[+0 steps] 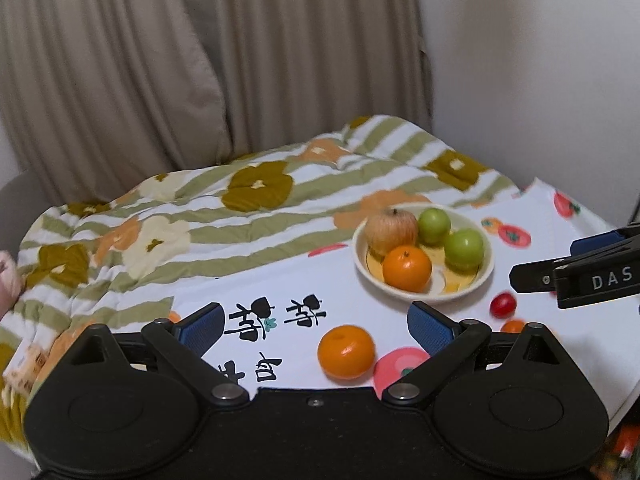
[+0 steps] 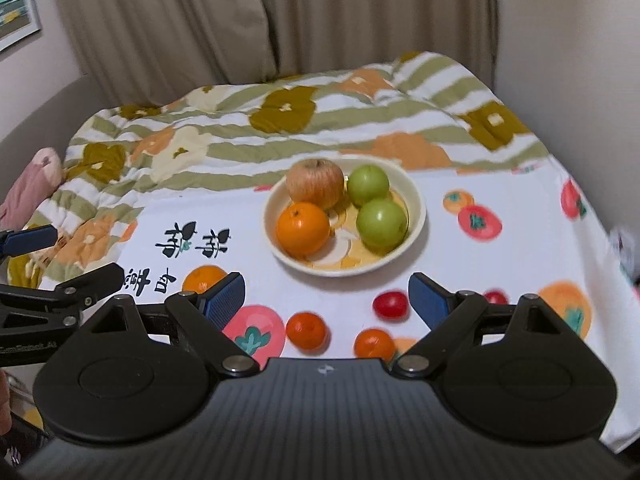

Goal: Organize fruits
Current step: 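Withdraw both grippers from the bowl toward the remaining tangerines and tomatoes, then grasp the large orange with the left gripper while the right gripper grasps a tangerine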

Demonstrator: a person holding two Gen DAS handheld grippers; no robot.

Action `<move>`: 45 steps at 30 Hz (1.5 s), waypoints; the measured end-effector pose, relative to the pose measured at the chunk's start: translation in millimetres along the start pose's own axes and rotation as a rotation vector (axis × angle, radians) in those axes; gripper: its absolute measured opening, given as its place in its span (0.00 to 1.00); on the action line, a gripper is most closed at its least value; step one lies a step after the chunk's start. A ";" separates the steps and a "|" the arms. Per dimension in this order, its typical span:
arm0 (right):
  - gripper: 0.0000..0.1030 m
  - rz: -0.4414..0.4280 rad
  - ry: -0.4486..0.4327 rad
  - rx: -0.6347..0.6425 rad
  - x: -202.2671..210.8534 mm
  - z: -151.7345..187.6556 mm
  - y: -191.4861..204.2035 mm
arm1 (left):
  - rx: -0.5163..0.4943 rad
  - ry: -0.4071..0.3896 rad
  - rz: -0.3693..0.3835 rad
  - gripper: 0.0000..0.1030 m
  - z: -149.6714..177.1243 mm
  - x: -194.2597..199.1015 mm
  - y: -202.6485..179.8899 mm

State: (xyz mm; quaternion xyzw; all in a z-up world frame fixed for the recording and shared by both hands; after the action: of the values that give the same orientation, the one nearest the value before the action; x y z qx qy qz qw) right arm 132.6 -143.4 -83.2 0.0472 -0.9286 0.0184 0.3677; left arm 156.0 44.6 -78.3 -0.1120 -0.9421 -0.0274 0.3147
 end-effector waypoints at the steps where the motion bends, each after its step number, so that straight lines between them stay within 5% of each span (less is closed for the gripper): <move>1: 1.00 0.005 0.006 -0.013 -3.3 4.2 3.2 | -0.022 0.004 0.013 0.97 2.5 -5.3 2.6; 19: 0.94 0.078 0.073 -0.125 -68.7 43.9 41.4 | -0.261 0.159 0.251 0.89 49.7 -105.5 7.8; 28: 0.86 0.092 0.116 -0.074 -91.8 49.9 45.6 | -0.273 0.239 0.285 0.73 61.8 -133.4 1.9; 45: 0.73 0.085 0.149 -0.018 -114.5 50.6 43.2 | -0.240 0.259 0.299 0.63 64.1 -139.2 0.2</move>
State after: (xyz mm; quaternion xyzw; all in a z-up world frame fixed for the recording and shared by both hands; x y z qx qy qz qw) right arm 176.8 -95.4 -198.5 0.0030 -0.8999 0.0290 0.4352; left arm 226.5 25.7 -213.1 -0.2828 -0.8567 -0.1066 0.4180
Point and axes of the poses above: each gripper's, at about its wrist camera, not at the fingertips, and x roughly against the way its jaws point, y to its left, z to its underside, the point moved 7 cm from there along -x, roughly the way its jaws point, and after that the axes turned 14 degrees about x, right-handed, at the moved point
